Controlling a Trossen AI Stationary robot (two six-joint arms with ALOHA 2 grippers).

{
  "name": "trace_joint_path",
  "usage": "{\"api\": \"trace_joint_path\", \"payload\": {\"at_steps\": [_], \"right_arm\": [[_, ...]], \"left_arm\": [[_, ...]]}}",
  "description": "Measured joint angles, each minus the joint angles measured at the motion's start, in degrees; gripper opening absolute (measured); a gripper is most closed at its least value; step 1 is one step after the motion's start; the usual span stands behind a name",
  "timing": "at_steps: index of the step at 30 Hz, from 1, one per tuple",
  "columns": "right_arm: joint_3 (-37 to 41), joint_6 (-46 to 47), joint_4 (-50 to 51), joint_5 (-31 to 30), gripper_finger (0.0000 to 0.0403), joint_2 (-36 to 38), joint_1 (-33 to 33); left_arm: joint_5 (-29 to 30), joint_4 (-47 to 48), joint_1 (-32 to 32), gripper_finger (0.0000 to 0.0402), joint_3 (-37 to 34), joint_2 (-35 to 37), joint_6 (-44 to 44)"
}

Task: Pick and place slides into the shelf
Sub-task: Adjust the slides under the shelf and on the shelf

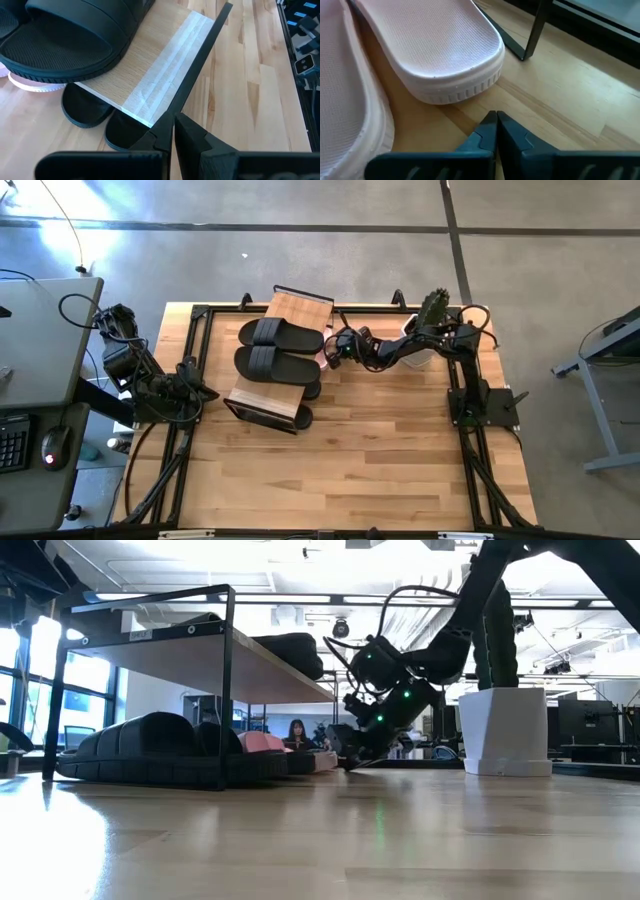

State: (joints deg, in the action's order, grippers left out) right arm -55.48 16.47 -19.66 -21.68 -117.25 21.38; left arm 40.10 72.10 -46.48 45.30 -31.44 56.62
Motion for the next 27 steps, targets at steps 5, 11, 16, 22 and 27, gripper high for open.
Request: {"api": "trace_joint_path", "payload": {"at_steps": [5, 11, 16, 22, 27], "right_arm": [[0.11, -0.31, 1.75, -0.85, 0.0, 1.06, -0.59], [0.3, -1.51, 8.27, -2.81, 0.0, 5.63, -1.89], [0.28, -0.56, 14.12, -2.85, 0.0, 9.24, -2.07], [0.28, -0.39, 21.32, -2.88, 0.0, 13.06, -3.29], [0.28, -0.26, 28.63, -3.78, 0.0, 17.82, -5.58]], "left_arm": [[1.87, 0.02, 0.0, 0.0007, -0.02, 0.02, -1.27], [10.19, 0.41, -0.02, 0.0007, 0.94, 0.46, -1.02], [21.01, 4.26, 0.0, 0.0007, 4.61, 0.6, -0.25], [27.25, 15.37, 0.02, 0.0007, 10.32, 0.66, 9.72], [25.94, 17.5, -0.04, 0.0007, 11.41, 1.74, 13.68]]}}
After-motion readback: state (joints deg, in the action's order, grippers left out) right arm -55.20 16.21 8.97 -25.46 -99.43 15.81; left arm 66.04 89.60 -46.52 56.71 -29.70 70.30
